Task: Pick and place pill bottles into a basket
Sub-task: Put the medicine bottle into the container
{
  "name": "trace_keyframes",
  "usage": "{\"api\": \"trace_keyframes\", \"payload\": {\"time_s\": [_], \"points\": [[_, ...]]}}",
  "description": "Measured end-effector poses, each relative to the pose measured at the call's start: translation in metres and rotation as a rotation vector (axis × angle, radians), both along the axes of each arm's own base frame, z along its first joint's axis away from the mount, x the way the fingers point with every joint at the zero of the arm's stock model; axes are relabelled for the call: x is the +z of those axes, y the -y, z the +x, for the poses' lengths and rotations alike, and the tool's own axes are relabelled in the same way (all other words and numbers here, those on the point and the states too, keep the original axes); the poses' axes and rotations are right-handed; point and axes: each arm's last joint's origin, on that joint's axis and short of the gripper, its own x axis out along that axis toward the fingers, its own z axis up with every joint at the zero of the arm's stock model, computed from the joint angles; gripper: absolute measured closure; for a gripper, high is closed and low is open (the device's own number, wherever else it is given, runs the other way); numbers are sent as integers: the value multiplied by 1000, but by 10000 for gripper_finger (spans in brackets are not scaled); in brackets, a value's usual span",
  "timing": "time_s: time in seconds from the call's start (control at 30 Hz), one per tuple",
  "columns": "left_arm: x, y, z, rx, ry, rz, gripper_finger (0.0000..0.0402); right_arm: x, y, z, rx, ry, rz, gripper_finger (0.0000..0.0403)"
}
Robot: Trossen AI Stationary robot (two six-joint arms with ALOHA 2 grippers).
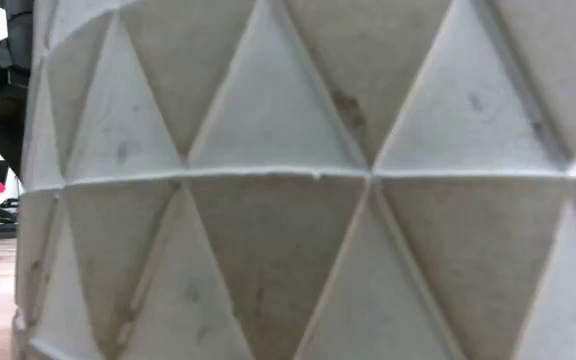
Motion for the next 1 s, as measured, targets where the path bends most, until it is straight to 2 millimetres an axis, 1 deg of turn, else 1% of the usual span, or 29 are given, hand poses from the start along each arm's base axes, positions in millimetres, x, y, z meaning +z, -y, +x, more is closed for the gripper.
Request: {"api": "trace_keyframes", "payload": {"time_s": [0.2,0.27,0.43,0.6,0.8,0.9,1.0], "points": [[1,0,2,26,21,-5,250,0,0,0,0,0,0,334],[1,0,2,33,20,-7,259,0,0,0,0,0,0,335],[2,0,2,52,15,-15,259,0,0,0,0,0,0,335],[8,1,3,55,35,-24,259,0,0,0,0,1,0,335],[24,-1,1,83,9,-2,259,0,0,0,3,1,4,335],[36,-1,1,85,-18,15,259,0,0,0,3,1,4,335],[50,0,4,87,-9,16,259,0,0,0,3,1,3,335]]}}
